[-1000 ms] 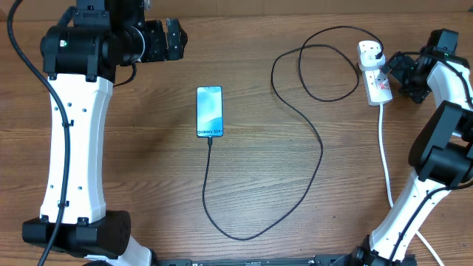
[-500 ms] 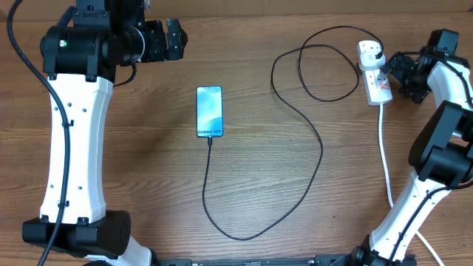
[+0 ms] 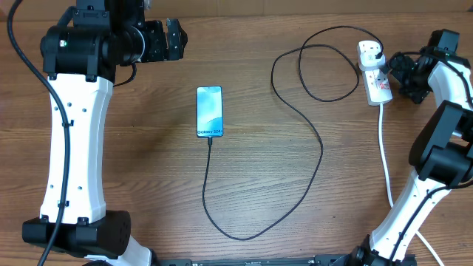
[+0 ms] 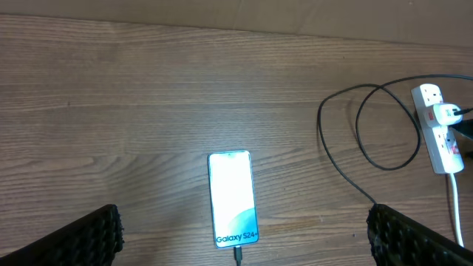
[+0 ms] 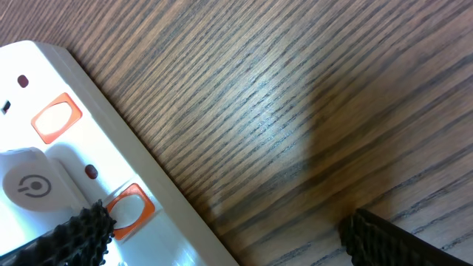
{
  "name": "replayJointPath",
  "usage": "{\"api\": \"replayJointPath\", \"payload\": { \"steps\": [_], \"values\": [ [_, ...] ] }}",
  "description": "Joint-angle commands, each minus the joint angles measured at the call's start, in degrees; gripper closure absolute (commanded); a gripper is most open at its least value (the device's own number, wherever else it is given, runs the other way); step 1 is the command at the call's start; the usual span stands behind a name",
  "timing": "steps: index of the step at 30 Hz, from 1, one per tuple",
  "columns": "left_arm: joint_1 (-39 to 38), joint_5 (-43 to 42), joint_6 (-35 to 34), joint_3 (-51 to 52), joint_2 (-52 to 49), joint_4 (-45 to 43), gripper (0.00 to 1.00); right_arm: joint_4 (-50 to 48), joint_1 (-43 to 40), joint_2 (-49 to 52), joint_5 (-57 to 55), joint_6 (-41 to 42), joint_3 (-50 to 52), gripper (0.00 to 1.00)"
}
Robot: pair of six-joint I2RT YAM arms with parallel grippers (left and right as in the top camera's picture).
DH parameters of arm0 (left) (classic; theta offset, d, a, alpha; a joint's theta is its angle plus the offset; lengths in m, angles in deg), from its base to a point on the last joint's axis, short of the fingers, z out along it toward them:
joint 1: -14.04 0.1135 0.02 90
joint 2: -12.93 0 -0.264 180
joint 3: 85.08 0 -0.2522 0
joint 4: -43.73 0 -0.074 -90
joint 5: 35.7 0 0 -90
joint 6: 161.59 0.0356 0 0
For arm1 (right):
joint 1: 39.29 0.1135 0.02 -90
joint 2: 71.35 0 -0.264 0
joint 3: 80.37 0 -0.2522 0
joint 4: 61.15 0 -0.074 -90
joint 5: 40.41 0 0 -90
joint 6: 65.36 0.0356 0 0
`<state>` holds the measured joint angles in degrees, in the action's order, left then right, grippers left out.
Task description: Plug charger to phone and switch on socket
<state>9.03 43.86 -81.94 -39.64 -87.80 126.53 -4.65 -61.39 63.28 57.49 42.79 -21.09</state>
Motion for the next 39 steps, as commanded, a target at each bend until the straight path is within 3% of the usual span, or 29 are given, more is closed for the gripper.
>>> {"api": "replayJointPath", "payload": {
  "steps": [1,39],
  "values": [
    [0.11,0.39,0.5,-0.17,-0.26,-0.04,0.0,-0.13,1.16,5.44,2.78,-0.33,-0.13,0.0],
    [0.11,0.39,0.5,-0.17,-0.26,-0.04,0.0,3.69,2.95,8.55,9.14,-1.33,0.0,0.0]
  ]
}}
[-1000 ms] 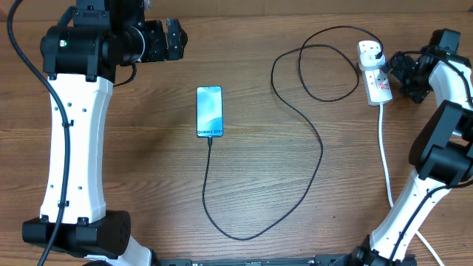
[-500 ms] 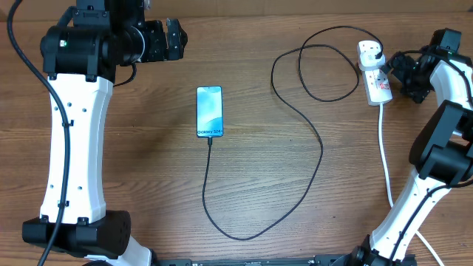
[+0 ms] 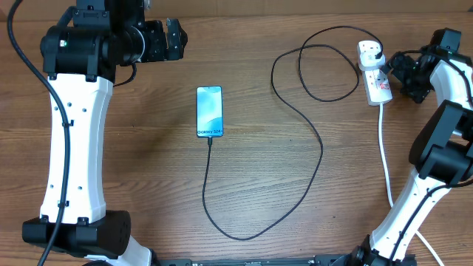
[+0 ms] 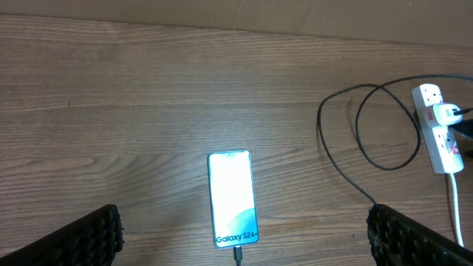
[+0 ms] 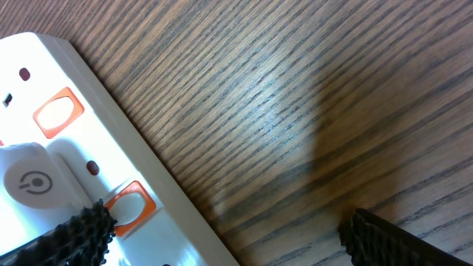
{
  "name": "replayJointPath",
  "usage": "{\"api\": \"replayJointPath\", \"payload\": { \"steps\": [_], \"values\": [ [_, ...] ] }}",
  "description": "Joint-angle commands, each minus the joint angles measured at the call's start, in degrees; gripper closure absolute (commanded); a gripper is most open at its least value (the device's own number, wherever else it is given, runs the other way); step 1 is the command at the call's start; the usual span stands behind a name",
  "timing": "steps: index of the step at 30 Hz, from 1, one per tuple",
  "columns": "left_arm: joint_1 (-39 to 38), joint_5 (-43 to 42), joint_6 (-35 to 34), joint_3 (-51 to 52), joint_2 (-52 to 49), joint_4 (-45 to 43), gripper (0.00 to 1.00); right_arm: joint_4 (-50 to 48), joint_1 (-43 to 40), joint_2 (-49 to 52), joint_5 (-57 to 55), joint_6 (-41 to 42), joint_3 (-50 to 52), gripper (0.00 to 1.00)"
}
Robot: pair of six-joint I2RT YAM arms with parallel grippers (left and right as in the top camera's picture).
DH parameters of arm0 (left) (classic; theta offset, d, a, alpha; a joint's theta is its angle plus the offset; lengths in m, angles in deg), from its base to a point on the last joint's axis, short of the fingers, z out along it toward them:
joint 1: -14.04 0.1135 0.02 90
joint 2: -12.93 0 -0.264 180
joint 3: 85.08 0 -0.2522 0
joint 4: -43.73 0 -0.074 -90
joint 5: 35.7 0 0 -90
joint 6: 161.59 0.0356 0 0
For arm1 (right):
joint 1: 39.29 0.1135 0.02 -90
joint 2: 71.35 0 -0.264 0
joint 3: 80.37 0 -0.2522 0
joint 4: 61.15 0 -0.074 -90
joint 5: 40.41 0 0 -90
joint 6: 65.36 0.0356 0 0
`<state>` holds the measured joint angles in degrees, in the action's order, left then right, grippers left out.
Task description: Plug charger to phone and switch on socket
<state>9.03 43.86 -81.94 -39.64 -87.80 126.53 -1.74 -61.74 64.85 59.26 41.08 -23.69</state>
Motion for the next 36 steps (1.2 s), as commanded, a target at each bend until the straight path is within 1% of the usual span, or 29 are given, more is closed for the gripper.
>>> {"api": "replayJointPath", "payload": {
  "steps": [1,17,36],
  "values": [
    [0.11,0.37,0.5,-0.17,-0.26,-0.04,0.0,0.79,3.15,6.97,7.3,-0.02,2.43,0.0],
    [0.11,0.39,0.5,-0.17,-0.26,-0.04,0.0,9.16,-1.38,6.43,3.02,-0.63,-9.86,0.0],
    [0.11,0.39,0.5,-0.17,-0.26,-0.04,0.0,7.41,-1.6,6.56,0.17,0.94,-10.14,0.0]
  ]
}}
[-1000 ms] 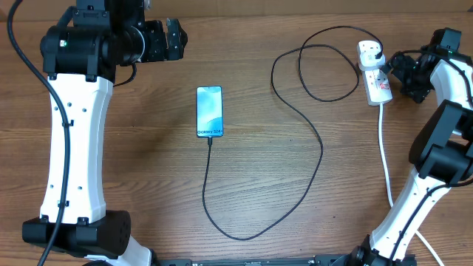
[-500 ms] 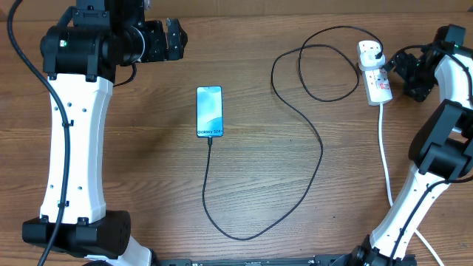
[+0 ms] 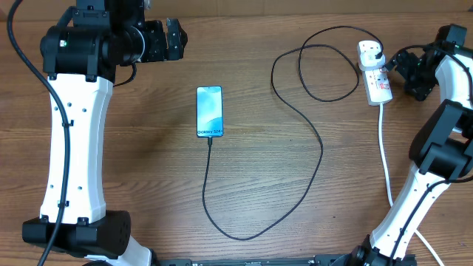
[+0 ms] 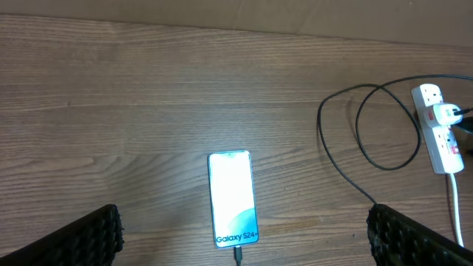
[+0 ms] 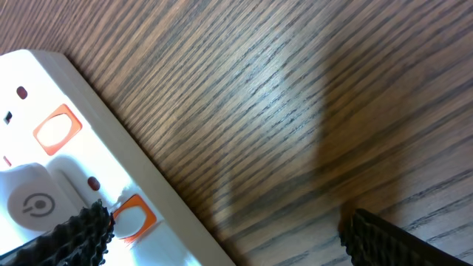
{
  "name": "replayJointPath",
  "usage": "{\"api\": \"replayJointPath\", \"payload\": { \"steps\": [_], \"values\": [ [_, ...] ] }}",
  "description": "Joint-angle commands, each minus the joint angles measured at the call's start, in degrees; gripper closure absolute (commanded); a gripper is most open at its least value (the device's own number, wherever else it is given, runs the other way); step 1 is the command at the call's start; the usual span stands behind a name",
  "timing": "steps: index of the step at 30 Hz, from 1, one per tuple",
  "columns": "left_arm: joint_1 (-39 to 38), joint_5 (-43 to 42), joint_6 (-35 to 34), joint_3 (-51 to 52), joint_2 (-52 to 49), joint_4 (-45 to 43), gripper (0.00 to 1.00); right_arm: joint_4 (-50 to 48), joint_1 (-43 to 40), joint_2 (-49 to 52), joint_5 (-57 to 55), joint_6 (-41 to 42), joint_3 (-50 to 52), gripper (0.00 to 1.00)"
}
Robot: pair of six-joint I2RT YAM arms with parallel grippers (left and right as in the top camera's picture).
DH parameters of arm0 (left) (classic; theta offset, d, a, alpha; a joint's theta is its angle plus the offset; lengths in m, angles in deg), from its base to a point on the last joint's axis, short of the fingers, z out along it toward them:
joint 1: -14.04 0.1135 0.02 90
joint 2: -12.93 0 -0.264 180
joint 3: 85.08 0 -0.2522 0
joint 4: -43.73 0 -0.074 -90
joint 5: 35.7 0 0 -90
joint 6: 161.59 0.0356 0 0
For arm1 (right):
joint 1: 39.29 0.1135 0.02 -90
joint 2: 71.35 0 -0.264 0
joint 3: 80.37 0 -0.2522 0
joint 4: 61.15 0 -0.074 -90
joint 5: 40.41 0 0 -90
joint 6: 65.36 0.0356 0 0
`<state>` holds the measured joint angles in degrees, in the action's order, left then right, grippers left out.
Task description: Plug charger to phone and switch on socket
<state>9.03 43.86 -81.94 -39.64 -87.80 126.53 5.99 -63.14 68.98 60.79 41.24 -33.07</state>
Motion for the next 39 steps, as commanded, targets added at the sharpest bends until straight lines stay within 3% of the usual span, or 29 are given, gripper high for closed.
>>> {"api": "replayJointPath", "payload": {
  "steps": [1,39],
  "values": [
    [0.11,0.39,0.5,-0.17,-0.26,-0.04,0.0,-0.31,-0.17,2.49,-1.38,0.79,-0.74,0.0],
    [0.11,0.39,0.5,-0.17,-0.26,-0.04,0.0,3.63,4.04,4.68,-2.16,-0.35,1.27,0.0]
  ]
}}
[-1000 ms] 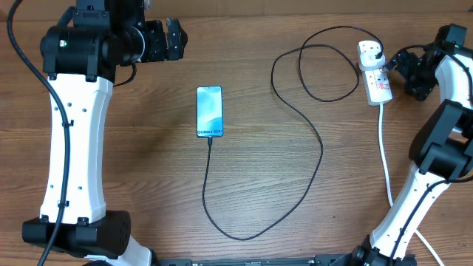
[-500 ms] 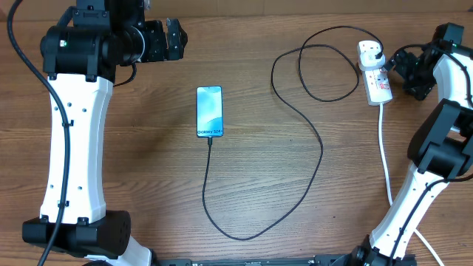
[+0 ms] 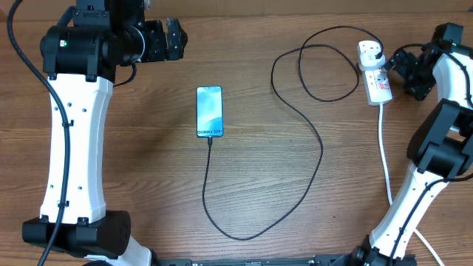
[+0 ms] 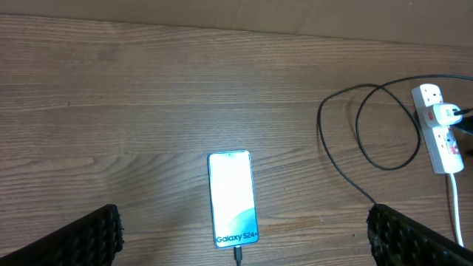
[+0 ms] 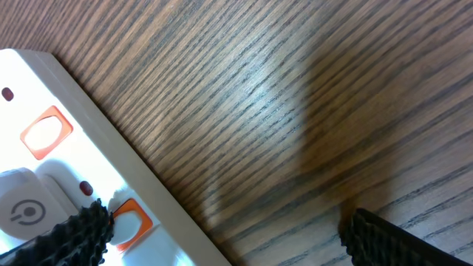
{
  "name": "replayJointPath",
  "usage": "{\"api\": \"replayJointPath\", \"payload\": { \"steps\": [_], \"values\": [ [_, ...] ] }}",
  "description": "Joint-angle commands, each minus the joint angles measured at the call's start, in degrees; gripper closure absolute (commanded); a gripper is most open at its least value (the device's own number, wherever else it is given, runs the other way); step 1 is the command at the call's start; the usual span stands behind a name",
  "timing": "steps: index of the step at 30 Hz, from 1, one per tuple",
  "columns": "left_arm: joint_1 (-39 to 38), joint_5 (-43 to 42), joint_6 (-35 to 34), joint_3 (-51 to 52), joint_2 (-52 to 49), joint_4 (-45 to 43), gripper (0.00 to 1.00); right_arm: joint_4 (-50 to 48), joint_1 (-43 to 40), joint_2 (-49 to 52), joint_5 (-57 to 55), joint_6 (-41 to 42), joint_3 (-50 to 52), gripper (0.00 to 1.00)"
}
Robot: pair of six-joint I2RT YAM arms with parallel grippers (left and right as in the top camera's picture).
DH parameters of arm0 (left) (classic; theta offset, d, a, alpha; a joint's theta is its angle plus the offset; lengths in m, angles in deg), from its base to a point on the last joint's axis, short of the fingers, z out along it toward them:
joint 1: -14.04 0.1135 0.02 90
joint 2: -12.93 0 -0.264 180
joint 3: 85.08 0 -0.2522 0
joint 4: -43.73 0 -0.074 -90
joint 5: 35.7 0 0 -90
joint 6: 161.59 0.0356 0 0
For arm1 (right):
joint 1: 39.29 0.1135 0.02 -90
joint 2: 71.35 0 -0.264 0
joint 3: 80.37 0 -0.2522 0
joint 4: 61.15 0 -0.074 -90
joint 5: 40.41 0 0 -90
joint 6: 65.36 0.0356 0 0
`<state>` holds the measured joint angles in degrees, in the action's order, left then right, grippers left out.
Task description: Plug charger to phone and switch on socket
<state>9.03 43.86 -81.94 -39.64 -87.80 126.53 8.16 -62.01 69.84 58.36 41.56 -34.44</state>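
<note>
The phone (image 3: 209, 111) lies lit in the table's middle, with the black charger cable (image 3: 310, 125) in its bottom port. That cable loops right to the white adapter (image 3: 372, 53) plugged in the white socket strip (image 3: 375, 80). My right gripper (image 3: 403, 70) stands open just right of the strip; in its wrist view one fingertip (image 5: 81, 229) lies over the orange switch (image 5: 126, 218) beside the adapter (image 5: 26, 207). My left gripper (image 3: 174, 38) hangs open high above the table's far left, with the phone (image 4: 233, 198) below it.
The strip's white lead (image 3: 386, 155) runs toward the table's front right. The black cable makes a wide loop (image 3: 314, 63) left of the strip and another (image 3: 244, 222) near the front edge. A second orange switch (image 5: 46, 133) sits further along the strip.
My right gripper has shifted slightly along the strip; the switches and adapter sit a little lower and further left in its wrist view. Phone, cable and left arm are unchanged.
Throughout, the phone lay lit with the cable in it and my left gripper hung open and still. My right gripper stayed open beside the strip, one fingertip at the orange switch next to the adapter, shifting only slightly from moment to moment.
</note>
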Motion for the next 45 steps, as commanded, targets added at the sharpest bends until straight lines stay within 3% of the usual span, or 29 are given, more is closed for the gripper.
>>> {"api": "replayJointPath", "payload": {
  "steps": [1,10,19,29,36,45],
  "values": [
    [0.11,0.39,0.5,-0.17,-0.26,-0.04,0.0,1.16,3.23,3.82,0.26,-0.68,3.17,0.0],
    [0.11,0.39,0.5,-0.17,-0.26,-0.04,0.0,-1.49,4.66,3.8,0.26,-0.66,6.99,0.0],
    [0.11,0.39,0.5,-0.17,-0.26,-0.04,0.0,2.73,2.27,-0.33,0.04,-0.66,1.36,0.0],
    [0.11,0.39,0.5,-0.17,-0.26,-0.04,0.0,11.98,-0.94,-16.61,-3.96,-0.9,-3.17,0.0],
    [0.11,0.39,0.5,-0.17,-0.26,-0.04,0.0,16.9,1.33,-28.3,9.66,-2.73,-3.17,0.0],
    [0.11,0.39,0.5,-0.17,-0.26,-0.04,0.0,26.43,4.24,-45.83,10.19,-6.56,-3.17,0.0]
  ]
}}
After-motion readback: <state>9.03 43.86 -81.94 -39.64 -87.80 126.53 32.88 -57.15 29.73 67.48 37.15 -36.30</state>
